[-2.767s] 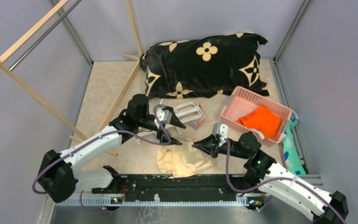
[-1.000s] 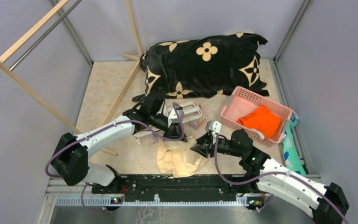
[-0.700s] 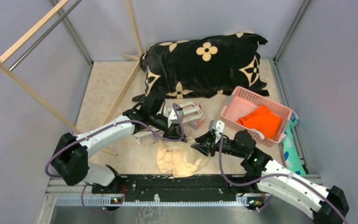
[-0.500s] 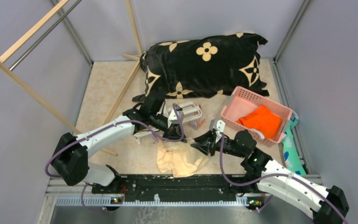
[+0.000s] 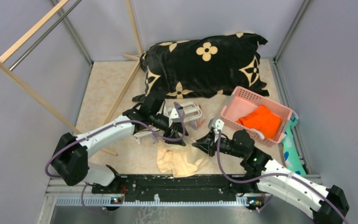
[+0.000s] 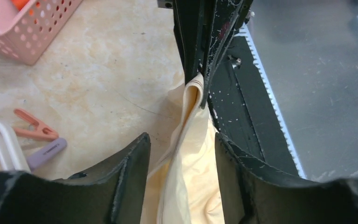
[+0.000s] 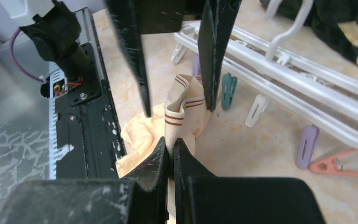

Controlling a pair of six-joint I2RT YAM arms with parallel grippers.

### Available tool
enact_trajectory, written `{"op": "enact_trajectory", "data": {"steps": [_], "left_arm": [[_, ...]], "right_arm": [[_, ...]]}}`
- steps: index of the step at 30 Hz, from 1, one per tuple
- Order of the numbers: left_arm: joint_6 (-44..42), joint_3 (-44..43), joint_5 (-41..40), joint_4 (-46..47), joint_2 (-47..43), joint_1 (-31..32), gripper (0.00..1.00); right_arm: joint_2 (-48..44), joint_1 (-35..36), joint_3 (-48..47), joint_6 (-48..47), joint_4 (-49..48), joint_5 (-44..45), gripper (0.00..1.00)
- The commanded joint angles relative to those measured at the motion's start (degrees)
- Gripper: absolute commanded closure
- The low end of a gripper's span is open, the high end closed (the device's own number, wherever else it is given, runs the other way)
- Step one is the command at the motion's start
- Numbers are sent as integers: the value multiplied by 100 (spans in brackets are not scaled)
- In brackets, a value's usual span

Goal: Clip the underwear to the hanger
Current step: Adjust the underwear at the center of the board.

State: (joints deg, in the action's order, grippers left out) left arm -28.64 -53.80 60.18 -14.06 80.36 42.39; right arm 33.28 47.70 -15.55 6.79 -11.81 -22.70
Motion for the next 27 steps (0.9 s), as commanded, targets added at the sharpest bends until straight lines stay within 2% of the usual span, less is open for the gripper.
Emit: {"op": "enact_trajectory", "data": {"steps": [1, 3, 8, 12, 16, 19, 23, 27], "left_arm": [[682, 52, -565, 602, -238, 32, 33], [1150, 250, -926, 1108, -386, 32, 24], [2187, 583, -2314, 1938, -536, 32, 23], [2744, 266, -3479, 1698, -158, 39, 23], [3398, -129, -4545, 1378, 304, 70, 24], [3811, -424, -5063, 1084, 648, 194, 22], [3778, -783, -5656, 981, 1171, 474, 19], [3731, -1353, -6307, 546, 1708, 522, 18]], "right_arm": [[-211, -28, -395, 667, 630, 819, 100], [-236, -33, -360, 1271, 976, 1134, 100], [-172, -17, -161, 2810, 1782, 1967, 100], [-54, -15, 12, 3580, 2261, 2873, 100], [360, -15, 18, 3896, 2465, 3406, 100], [823, -22, 68, 4005, 2257, 3552, 100], [1535, -16, -88, 3894, 2058, 3639, 100], [1849, -33, -92, 3838, 1810, 3765, 100]]}}
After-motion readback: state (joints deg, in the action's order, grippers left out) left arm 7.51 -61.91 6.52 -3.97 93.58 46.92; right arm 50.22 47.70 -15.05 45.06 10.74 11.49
